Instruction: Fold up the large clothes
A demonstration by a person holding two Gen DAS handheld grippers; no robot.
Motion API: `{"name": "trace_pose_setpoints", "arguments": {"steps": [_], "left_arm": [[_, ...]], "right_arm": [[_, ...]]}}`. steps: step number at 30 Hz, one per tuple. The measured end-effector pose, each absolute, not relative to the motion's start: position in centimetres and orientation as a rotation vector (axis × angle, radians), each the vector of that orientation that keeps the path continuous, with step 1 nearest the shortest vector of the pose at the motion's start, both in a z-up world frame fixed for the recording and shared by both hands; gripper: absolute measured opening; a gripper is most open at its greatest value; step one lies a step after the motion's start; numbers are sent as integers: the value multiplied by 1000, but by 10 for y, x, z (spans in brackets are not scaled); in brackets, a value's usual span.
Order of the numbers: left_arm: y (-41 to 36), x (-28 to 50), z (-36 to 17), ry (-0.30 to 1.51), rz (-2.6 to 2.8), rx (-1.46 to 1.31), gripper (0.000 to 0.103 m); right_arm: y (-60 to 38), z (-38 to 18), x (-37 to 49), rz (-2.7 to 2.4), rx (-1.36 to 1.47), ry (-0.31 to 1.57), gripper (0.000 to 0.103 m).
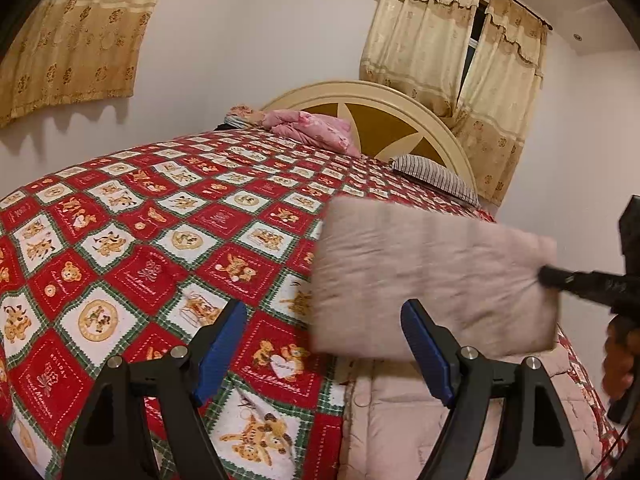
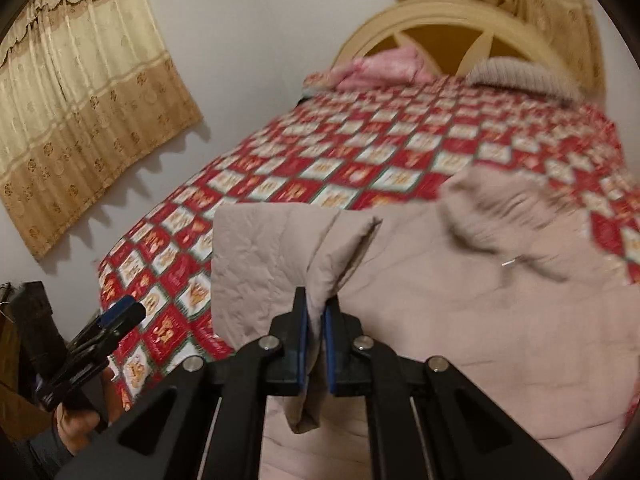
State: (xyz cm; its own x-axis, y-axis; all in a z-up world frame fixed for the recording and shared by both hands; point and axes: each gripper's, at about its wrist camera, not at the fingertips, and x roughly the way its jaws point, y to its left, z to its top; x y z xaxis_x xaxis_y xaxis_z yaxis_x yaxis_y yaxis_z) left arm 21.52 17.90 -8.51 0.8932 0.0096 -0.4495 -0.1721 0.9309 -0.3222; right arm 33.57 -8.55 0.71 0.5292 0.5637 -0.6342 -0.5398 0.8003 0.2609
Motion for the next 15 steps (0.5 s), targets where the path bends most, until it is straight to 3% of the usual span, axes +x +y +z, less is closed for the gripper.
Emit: {"name": "trace_pose_setpoints", "arguments": {"steps": [6,15], "left_arm": [[160,236,-75,492,62,-309,80],[125,277,-71,547,41,-163,81]], "right_arm": [[-154,12,349,481,10,758,9],[-223,-58,373,287,60,913,9]]}}
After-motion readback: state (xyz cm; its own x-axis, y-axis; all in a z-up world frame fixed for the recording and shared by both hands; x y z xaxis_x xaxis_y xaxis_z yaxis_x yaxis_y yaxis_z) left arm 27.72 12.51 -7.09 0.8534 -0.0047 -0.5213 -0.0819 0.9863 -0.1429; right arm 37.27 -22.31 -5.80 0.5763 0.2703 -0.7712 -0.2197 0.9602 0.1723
